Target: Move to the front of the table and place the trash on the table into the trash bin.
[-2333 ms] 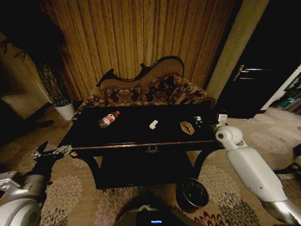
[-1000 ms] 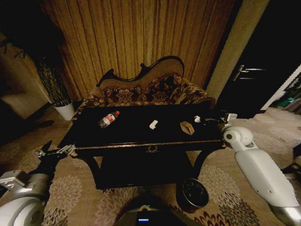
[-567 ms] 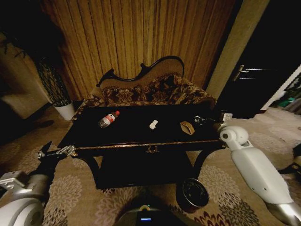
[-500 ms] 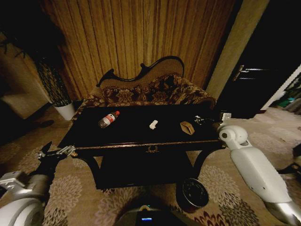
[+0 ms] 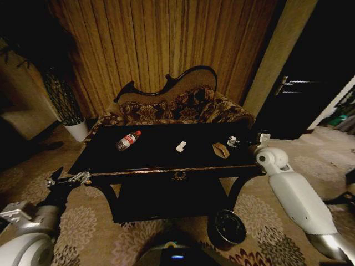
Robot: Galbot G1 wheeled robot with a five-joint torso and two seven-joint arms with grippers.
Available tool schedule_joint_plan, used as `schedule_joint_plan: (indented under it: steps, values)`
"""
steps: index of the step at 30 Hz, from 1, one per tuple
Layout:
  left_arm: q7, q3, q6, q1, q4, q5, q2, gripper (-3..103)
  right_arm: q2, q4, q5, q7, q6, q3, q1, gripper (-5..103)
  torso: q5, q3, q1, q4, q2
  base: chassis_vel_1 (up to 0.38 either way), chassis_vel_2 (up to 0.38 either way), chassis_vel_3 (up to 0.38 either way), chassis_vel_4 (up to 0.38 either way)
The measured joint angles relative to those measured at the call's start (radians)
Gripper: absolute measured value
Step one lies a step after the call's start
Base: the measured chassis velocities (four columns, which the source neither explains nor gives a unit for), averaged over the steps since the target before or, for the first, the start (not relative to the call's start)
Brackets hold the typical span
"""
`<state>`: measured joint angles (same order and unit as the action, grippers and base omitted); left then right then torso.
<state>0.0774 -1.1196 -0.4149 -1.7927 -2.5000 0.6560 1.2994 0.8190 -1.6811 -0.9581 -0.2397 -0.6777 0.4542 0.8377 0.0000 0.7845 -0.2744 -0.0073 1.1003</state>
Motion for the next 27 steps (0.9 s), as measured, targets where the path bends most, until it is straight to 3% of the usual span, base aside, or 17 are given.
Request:
schedule_joint_plan:
  steps: [15, 21, 23, 25, 27]
  values:
    - [0.002, -0.014, 0.001, 0.0, 0.0, 0.005, -0.002, 100, 0.018, 0.025, 0.008, -0.004, 0.005, -0.041, -0.039, 100, 0.0, 0.0, 0.0, 0.0001, 0.0, 0.0, 0.0, 0.0, 0.0]
    - [0.002, -0.016, 0.002, 0.0, 0.0, 0.006, -0.003, 100, 0.018, 0.034, 0.026, -0.012, 0.024, -0.047, -0.037, 82, 0.0, 0.0, 0.0, 0.0, 0.0, 0.0, 0.0, 0.0, 0.0]
    - [0.002, -0.016, 0.002, 0.0, 0.0, 0.006, -0.004, 100, 0.018, 0.036, 0.025, -0.021, 0.028, -0.047, -0.036, 82, 0.0, 0.0, 0.0, 0.0, 0.0, 0.0, 0.0, 0.0, 0.0]
    - [0.002, -0.016, 0.002, 0.001, 0.0, 0.006, -0.005, 100, 0.018, 0.037, 0.024, -0.029, 0.033, -0.047, -0.034, 65, 0.0, 0.0, 0.0, 0.0, 0.0, 0.0, 0.0, 0.0, 0.0]
    - [0.002, -0.015, 0.003, 0.001, 0.0, 0.006, -0.005, 100, 0.018, 0.037, 0.024, -0.03, 0.035, -0.047, -0.031, 60, 0.0, 0.0, 0.0, 0.0001, 0.0, 0.0, 0.0, 0.0, 0.0]
